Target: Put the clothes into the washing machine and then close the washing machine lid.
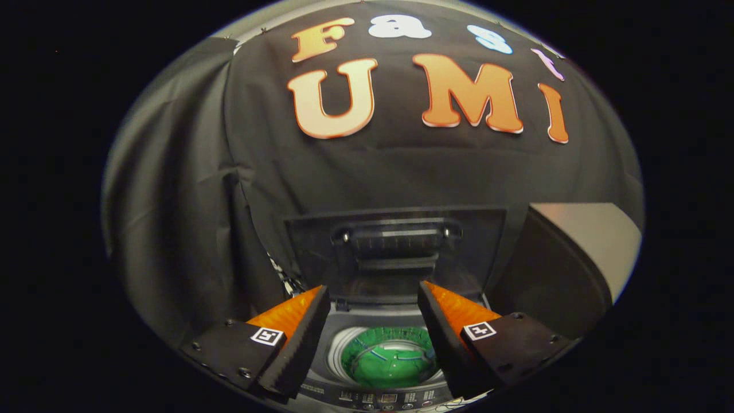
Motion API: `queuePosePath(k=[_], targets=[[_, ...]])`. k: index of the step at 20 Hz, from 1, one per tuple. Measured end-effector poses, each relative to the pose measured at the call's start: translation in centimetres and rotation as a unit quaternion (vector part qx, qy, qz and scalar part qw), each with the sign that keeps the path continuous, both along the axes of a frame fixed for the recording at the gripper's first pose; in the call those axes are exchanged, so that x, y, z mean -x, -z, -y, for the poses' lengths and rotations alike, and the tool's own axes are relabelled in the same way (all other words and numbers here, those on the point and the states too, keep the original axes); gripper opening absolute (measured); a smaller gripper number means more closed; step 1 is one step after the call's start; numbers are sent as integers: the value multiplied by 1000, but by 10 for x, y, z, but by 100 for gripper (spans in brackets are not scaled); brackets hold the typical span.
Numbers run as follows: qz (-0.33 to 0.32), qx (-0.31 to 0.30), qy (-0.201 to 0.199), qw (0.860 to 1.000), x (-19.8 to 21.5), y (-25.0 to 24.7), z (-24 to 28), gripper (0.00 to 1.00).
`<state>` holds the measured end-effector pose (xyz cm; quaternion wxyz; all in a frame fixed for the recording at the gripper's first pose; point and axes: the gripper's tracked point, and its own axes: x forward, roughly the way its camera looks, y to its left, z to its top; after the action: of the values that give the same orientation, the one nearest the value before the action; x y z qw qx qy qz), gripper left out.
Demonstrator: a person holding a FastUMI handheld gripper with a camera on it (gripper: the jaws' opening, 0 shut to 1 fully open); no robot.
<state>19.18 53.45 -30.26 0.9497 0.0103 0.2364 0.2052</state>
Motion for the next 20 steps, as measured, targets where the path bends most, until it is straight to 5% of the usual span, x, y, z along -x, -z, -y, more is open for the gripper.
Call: queuePosePath(k=[8,20], targets=[[55,-19,21,998,-69,-69,16,98],[28,5,59,998,-187,-47,30,98]])
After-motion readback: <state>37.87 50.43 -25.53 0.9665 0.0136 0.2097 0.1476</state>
